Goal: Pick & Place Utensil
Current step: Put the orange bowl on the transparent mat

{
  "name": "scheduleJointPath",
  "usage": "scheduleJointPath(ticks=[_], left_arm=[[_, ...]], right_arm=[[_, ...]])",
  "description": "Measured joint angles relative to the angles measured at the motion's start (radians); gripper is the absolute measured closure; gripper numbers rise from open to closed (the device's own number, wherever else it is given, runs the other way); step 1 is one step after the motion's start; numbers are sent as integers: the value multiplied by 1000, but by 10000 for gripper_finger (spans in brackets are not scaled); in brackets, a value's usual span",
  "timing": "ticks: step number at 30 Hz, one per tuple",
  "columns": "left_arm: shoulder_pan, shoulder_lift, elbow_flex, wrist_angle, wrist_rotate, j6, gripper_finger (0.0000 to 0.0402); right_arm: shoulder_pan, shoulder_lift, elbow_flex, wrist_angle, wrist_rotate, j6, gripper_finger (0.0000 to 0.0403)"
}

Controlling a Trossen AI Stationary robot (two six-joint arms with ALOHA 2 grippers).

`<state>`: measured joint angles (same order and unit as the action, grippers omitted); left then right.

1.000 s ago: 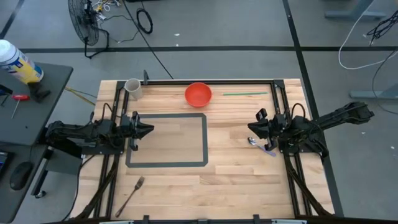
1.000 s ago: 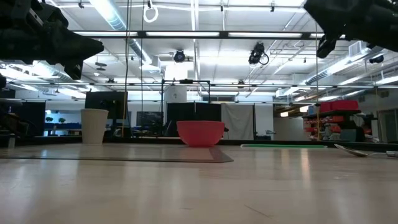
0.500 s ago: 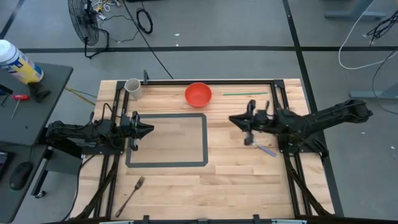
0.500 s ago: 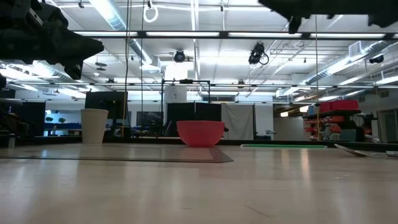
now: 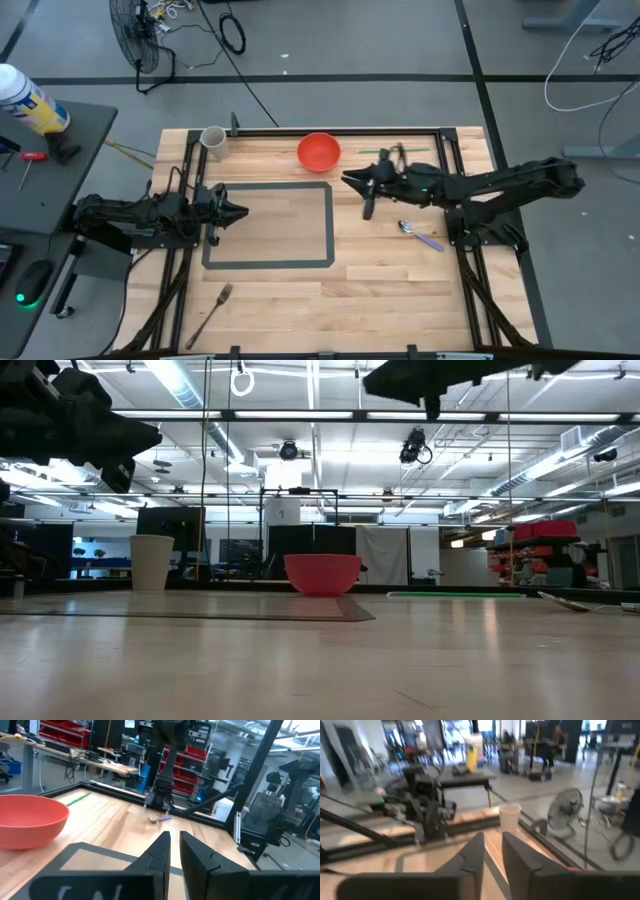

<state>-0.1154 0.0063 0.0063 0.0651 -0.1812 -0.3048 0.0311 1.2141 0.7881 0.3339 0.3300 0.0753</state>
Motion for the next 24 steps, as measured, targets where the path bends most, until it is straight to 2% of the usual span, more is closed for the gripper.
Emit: scheduleJointPath(ticks=[7, 13, 19, 24], left_arm=[[0, 0, 0, -8, 27, -24, 356], [0, 0, 0, -11, 25, -16, 356], [0, 0, 0, -12, -6, 35, 356], [0, 0, 0, -8, -38, 55, 356]], right_arm=[[-31, 193, 166, -138, 27, -9, 245], [-112, 329, 243, -201, -61, -58, 198], [-206, 481, 384, -451, -106, -109, 185], [-253, 615, 508, -554, -153, -182, 194]])
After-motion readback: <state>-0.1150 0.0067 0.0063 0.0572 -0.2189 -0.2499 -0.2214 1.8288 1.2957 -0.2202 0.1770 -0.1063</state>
